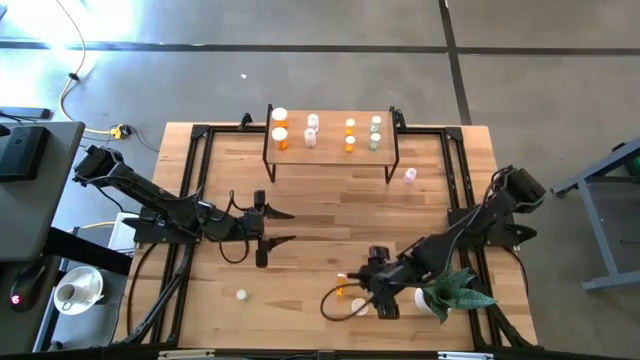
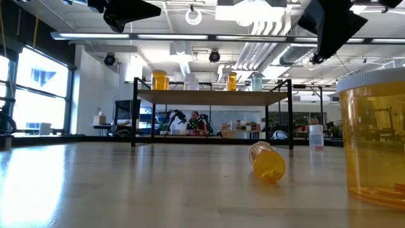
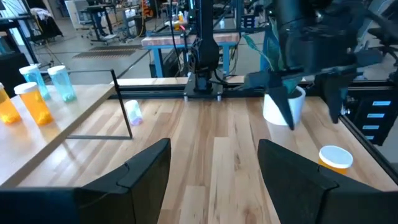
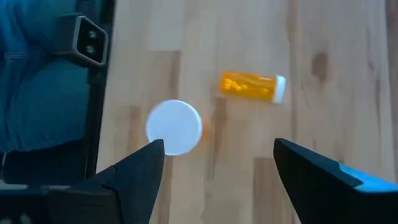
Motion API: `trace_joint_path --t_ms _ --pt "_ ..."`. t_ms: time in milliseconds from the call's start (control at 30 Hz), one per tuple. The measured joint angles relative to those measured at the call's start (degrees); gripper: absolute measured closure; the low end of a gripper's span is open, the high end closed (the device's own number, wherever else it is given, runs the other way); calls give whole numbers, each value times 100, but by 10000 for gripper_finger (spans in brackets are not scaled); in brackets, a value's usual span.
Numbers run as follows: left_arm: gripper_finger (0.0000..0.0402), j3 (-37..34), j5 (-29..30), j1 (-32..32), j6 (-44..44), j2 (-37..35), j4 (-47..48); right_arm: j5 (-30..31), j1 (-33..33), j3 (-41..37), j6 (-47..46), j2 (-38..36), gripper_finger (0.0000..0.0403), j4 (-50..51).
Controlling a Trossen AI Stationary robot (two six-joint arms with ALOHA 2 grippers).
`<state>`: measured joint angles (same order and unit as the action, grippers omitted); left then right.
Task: Pick and place medicine bottles onto shelf by color
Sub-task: Put the large orange pill bottle on the shelf aligned with the other large orange pill bottle
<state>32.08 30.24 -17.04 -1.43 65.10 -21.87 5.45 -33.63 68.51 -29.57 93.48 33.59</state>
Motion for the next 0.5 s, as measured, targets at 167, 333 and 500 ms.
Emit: trace_joint_path --t_ms 167,333,500 --pt "170 0 0 0 7 0 20 81 -232 0 150 101 109 -387" --pt "170 0 2 0 7 0 25 691 -428 0 172 194 109 -598" --pt "170 0 4 0 7 0 25 857 -549 0 178 344 109 -595"
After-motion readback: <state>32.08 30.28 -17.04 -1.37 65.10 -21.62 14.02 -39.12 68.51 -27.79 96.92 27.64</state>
